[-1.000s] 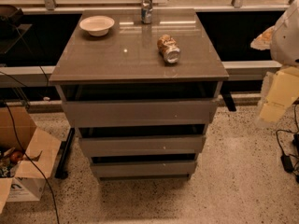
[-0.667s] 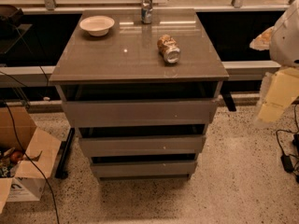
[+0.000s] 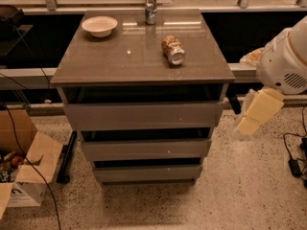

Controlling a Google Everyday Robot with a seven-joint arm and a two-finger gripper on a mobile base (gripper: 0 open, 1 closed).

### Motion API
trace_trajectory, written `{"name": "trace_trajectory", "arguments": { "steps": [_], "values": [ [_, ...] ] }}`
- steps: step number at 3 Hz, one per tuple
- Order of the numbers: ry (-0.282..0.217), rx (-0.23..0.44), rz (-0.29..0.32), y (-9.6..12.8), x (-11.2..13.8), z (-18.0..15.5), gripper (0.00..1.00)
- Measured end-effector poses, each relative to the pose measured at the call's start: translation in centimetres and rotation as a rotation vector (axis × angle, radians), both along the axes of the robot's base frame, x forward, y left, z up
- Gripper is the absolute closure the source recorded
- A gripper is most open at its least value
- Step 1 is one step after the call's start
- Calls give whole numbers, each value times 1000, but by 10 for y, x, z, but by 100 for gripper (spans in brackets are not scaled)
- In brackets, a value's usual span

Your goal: Open middle drawer

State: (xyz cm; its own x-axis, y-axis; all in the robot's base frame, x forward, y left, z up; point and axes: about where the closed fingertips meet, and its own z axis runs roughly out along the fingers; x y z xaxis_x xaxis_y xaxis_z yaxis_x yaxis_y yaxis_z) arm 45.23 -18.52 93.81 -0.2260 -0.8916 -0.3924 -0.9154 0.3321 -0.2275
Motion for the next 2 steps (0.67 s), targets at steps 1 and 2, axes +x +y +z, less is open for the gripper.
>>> {"name": "trace_trajectory", "arguments": {
  "steps": [1, 2],
  "values": [
    [-39, 13, -10, 3, 8, 4, 0],
    [-39, 13, -10, 3, 8, 4, 0]
  ]
}}
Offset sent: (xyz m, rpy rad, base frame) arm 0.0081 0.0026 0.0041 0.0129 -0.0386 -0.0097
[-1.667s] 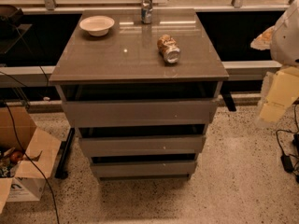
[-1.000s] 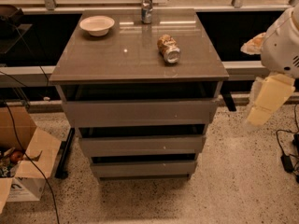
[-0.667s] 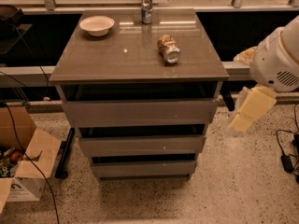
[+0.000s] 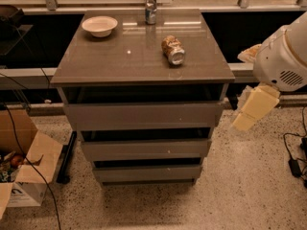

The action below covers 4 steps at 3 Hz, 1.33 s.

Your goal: Open middle drawer

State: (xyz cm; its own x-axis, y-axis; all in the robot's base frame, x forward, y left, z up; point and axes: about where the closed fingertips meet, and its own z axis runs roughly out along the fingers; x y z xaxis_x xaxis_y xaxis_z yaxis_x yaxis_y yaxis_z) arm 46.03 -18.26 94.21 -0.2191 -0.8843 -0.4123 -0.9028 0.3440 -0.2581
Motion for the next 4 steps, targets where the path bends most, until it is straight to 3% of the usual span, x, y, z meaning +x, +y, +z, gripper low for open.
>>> {"name": "trace_trajectory", "arguments": {
  "steps": [1, 2, 3, 4],
  "values": [
    [34, -19, 15, 19, -1, -35, 0],
    [87, -5, 76, 37, 2, -94, 0],
    [135, 64, 89, 47, 3, -159, 0],
    [117, 70, 81, 48, 9, -162, 0]
  ]
}}
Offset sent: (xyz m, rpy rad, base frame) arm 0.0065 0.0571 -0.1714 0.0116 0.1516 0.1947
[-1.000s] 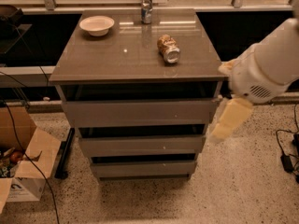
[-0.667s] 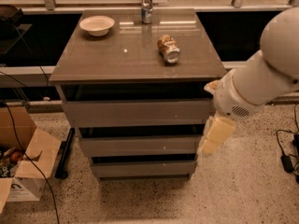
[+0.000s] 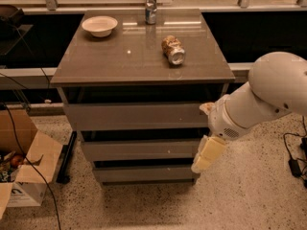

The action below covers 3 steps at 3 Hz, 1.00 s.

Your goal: Open middle drawer

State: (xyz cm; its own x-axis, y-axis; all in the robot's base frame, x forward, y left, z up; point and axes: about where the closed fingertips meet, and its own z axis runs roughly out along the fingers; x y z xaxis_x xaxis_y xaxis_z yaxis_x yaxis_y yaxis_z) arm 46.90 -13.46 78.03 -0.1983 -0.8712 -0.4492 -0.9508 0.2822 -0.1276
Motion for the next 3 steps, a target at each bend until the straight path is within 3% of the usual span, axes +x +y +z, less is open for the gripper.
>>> {"name": "trace_trajectory", "arguments": {
  "steps": [1, 2, 3],
  "values": [
    [34, 28, -11, -4, 0, -27, 0],
    [45, 126, -18, -9, 11, -70, 0],
    [34, 269, -19, -7, 32, -117, 0]
  ]
}}
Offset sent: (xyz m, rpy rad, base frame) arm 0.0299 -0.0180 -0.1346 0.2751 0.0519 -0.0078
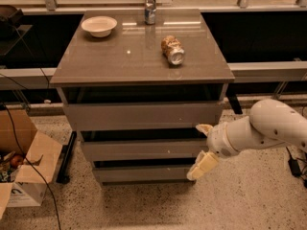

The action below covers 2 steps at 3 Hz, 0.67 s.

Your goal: Open middle drawer

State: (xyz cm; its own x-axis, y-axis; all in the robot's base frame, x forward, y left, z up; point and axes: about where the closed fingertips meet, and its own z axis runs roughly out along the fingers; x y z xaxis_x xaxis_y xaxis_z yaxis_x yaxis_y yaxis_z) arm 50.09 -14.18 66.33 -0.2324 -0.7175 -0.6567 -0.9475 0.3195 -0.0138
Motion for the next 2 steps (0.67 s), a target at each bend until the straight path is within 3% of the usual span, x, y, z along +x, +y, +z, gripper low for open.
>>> {"name": "trace_trajectory", "arguments": {
  "steps": [1, 2],
  "values": [
    [47, 28, 16, 3, -5, -33, 0],
    [46, 16, 15, 7, -4, -38, 0]
  ]
}}
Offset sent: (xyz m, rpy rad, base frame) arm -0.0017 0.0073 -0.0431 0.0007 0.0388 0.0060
